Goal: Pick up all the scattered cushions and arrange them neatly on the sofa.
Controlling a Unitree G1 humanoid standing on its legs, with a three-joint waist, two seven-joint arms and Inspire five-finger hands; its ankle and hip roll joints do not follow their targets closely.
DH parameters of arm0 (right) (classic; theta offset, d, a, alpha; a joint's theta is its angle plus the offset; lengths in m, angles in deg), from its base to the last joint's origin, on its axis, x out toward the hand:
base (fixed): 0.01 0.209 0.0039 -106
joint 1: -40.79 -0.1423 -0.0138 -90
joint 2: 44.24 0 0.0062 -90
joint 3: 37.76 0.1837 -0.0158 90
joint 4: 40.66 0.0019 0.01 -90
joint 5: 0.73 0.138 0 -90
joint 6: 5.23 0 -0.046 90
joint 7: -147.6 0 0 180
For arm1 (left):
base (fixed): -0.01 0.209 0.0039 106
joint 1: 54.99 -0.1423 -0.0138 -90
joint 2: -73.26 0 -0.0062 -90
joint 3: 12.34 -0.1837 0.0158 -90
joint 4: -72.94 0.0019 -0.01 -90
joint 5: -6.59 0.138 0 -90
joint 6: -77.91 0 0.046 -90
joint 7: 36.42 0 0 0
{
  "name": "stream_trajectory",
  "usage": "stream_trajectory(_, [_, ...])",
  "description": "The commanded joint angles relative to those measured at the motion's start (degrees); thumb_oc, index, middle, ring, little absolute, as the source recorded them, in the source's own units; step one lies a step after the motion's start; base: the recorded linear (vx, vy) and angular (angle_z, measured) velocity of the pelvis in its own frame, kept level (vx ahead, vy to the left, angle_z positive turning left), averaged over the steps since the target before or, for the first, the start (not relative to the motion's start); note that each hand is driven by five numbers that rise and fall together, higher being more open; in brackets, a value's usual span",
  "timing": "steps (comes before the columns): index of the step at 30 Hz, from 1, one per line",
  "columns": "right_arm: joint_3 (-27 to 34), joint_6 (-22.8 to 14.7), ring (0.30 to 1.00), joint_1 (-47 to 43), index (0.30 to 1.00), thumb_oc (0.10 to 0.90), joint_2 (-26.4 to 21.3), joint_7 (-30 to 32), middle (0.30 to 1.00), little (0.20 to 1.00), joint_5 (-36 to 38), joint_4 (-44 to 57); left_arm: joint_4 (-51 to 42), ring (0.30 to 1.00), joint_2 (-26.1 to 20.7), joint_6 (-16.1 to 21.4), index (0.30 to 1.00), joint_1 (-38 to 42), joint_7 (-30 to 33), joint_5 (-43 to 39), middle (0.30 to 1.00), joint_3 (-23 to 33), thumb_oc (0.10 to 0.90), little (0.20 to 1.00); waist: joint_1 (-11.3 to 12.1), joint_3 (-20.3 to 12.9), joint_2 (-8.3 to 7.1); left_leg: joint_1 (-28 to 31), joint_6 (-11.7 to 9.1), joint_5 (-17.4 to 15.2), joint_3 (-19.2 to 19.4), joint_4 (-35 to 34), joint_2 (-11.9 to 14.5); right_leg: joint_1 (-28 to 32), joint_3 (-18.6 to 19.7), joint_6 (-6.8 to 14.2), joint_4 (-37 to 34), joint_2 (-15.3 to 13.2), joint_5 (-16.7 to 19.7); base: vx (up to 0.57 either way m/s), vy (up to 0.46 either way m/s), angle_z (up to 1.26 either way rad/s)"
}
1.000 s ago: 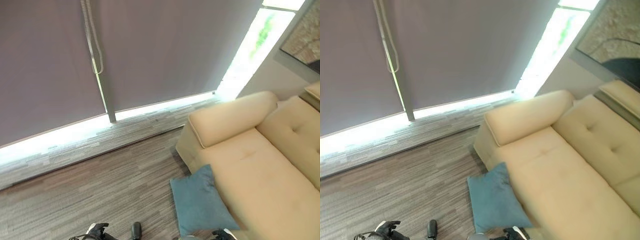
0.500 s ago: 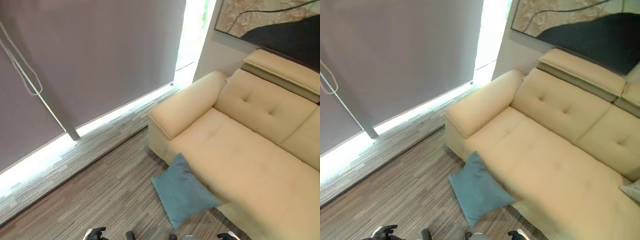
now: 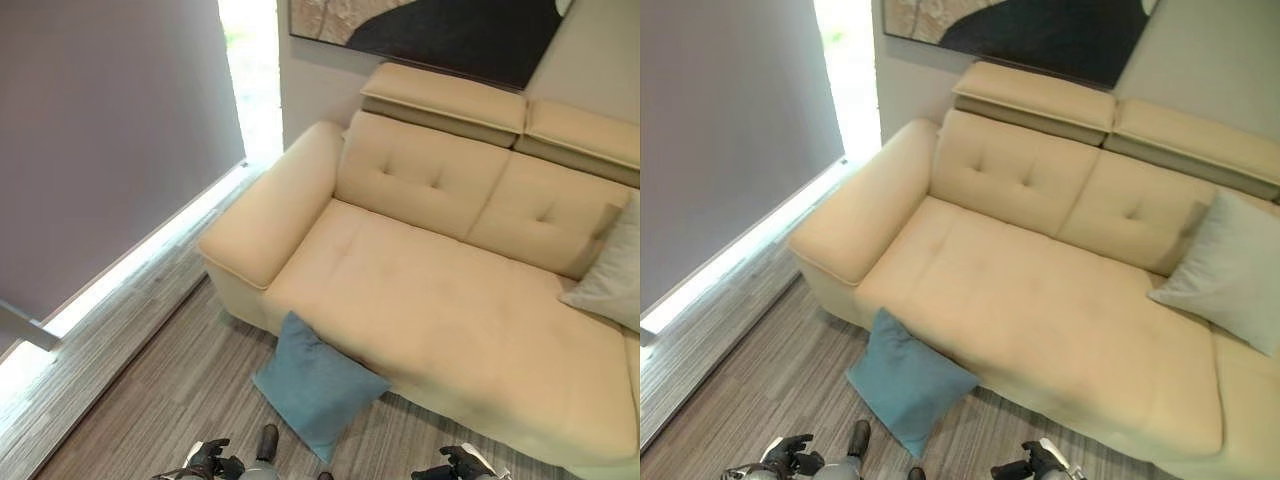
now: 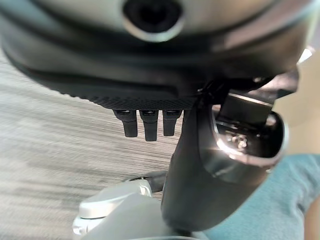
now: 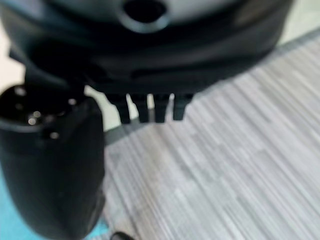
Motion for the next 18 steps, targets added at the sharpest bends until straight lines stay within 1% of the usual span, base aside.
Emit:
stream_trajectory(1, [0.49,-0.68,0.9,-1.78,0.9,0.8,-0.02,0.82,0.9,0.9,0.63,0.54,-0.02,0.9,0.31,1.38,0.9,0.53,0.24,1.08,0.9,-0.58,0.8,0.9,0.63,0.26,-0.81,-0.06,2.15,-4.03,3.81,5.37,-0.95,-4.29,-1.27,8.56,8.44,-7.8,-7.45,0.07,0.17,-0.49])
stream_trajectory(2, [0.49,-0.67,0.9,-1.78,0.9,0.8,-0.02,0.82,0.9,0.9,0.63,0.55,-0.02,0.9,0.3,1.38,0.9,0.53,0.23,1.08,0.9,-0.58,0.8,0.9,0.7,0.27,-0.82,-0.05,2.16,-4.06,3.88,5.38,-0.94,-4.31,-1.2,8.57,8.46,-7.8,-7.46,0.05,0.155,-0.59])
stream_trajectory(3, [0.37,-0.64,0.9,-1.78,0.9,0.8,0.21,0.69,0.9,0.9,0.55,0.6,-0.18,0.9,0.07,1.44,0.9,0.56,0.39,1.15,0.9,-0.47,0.8,0.9,0.81,0.12,-0.93,0.2,2.63,-4.39,4.79,5.35,-1.14,-4.76,-0.63,9.03,8.75,-8.27,-7.06,0.04,0.172,-0.64])
stream_trajectory(5, [0.19,-0.59,0.9,-2.19,0.9,0.8,0.73,0.53,0.9,0.9,0.39,1.11,-0.64,0.9,-0.69,1.58,0.9,0.92,0.63,1.08,0.9,-0.12,0.8,0.9,0.94,-0.08,-1.06,1.13,3.97,-5.24,7.07,4.55,-1.78,-6.55,0.01,10.44,10.06,-9.56,-5.84,0.05,0.289,-0.72])
stream_trajectory(6, [-0.05,-0.58,0.9,-2.53,0.9,0.8,0.77,0.49,0.9,0.9,0.09,1.46,-0.94,0.9,-1.12,1.71,0.9,1.22,0.83,0.76,0.9,0.16,0.8,0.9,1.07,0.12,-0.87,1.42,4.39,-5.43,7.98,4.18,-1.74,-7.78,-0.61,10.88,11.43,-9.97,-5.51,0.01,0.192,-0.7])
stream_trajectory(7, [-0.05,-0.57,0.9,-2.53,0.9,0.8,0.77,0.49,0.9,0.9,0.09,1.47,-0.93,0.9,-1.12,1.71,0.9,1.22,0.83,0.76,0.9,0.16,0.8,0.9,1.14,0.12,-0.89,1.44,4.4,-5.44,8.05,4.17,-1.74,-7.83,-0.53,10.89,11.5,-9.97,-5.54,-0.06,0.173,-0.59])
stream_trajectory(8, [-0.12,-0.8,0.9,-3.26,0.9,0.8,0.93,0.47,0.9,0.9,0.0,2.18,-1.53,0.9,-1.95,1.84,0.9,1.8,1.14,0.15,0.9,0.51,0.8,0.9,2.13,0.88,-0.21,1.87,4.72,-5.62,10.09,3.66,-1.08,-10.07,-6.37,11.03,14.99,-11.95,-5.09,-0.05,0.145,-0.66])
stream_trajectory(10, [-0.21,-1.26,0.9,-3.51,0.9,0.8,0.89,0.66,0.9,0.9,-0.18,2.89,-1.63,0.9,-2.61,1.97,0.9,1.94,1.21,-0.07,0.9,0.86,0.8,0.9,3.01,1.16,0.04,2.85,4.9,-5.78,12.09,3.07,-0.73,-9.8,-14.36,10.09,15.99,-13.65,-5.42,-0.05,0.163,-0.86])
stream_trajectory(11, [-0.31,-1.31,0.9,-3.57,0.9,0.8,0.92,0.56,0.9,0.9,-0.1,2.9,-1.63,0.9,-2.85,1.88,0.9,1.71,1.13,-0.03,0.9,1.16,0.8,0.9,2.97,1.03,-0.01,3.57,5.13,-5.55,12.46,2.28,-1.0,-9.81,-15.53,9.75,16.58,-12.73,-5.74,-0.01,0.132,-0.93])
stream_trajectory(12, [-0.49,-1.34,0.9,-3.46,0.9,0.8,0.8,0.63,0.9,0.9,-0.16,2.85,-1.3,0.9,-2.96,1.68,0.9,1.17,0.98,0.31,0.9,1.53,0.8,0.9,2.71,0.69,-0.38,4.61,5.46,-5.25,13.06,1.25,-1.6,-10.19,-15.07,9.69,17.06,-9.81,-6.19,0.0,0.105,-0.61])
stream_trajectory(13, [-0.55,-1.4,0.9,-3.37,0.9,0.8,0.72,0.71,0.9,0.9,-0.12,2.83,-1.2,0.9,-2.97,1.75,0.9,0.92,0.92,0.48,0.9,1.66,0.8,0.9,2.74,0.64,-0.43,4.95,5.54,-5.07,13.49,0.83,-1.99,-10.38,-15.23,9.36,16.97,-8.35,-6.46,-0.01,0.078,-0.39])
stream_trajectory(14, [-0.54,-1.48,0.9,-3.27,0.9,0.8,0.64,0.86,0.9,0.9,0.06,2.73,-1.03,0.9,-2.83,1.89,0.9,0.73,0.76,0.45,0.9,1.72,0.8,0.9,3.0,0.67,-0.47,5.31,5.46,-4.9,14.36,0.37,-2.4,-9.69,-16.51,8.92,15.85,-7.68,-6.98,-0.06,0.007,-0.31])
stream_trajectory(15, [-0.37,-1.4,0.9,-3.05,0.9,0.8,0.5,1.22,0.9,0.9,0.16,2.68,-0.84,0.9,-2.42,1.78,0.9,0.27,0.56,1.01,0.9,1.66,0.8,0.9,3.2,0.5,-0.3,5.6,4.85,-4.16,15.48,-0.74,-2.5,-8.55,-18.38,7.89,12.51,-6.94,-7.96,-0.06,-0.025,-0.45])
stream_trajectory(17, [-0.27,-1.43,0.9,-2.52,0.9,0.8,0.46,1.16,0.9,0.9,0.35,2.4,-0.59,0.9,-1.91,1.81,0.9,-0.03,0.23,2.01,0.9,1.16,0.8,0.9,2.59,0.47,-0.52,5.51,4.41,-3.93,15.74,-0.65,-2.97,-7.16,-15.02,7.27,9.05,-5.35,-7.81,-0.03,-0.036,-0.29])
stream_trajectory(18, [-0.09,-1.42,0.9,-2.27,0.9,0.8,0.22,1.22,0.9,0.9,0.45,2.18,-0.78,0.9,-1.51,1.88,0.9,0.06,0.04,2.13,0.9,0.99,0.8,0.9,2.59,0.2,-0.28,5.02,4.3,-4.07,16.22,0.0,-3.06,-6.72,-15.08,7.2,7.41,-5.38,-7.05,-0.09,0.001,-0.09])
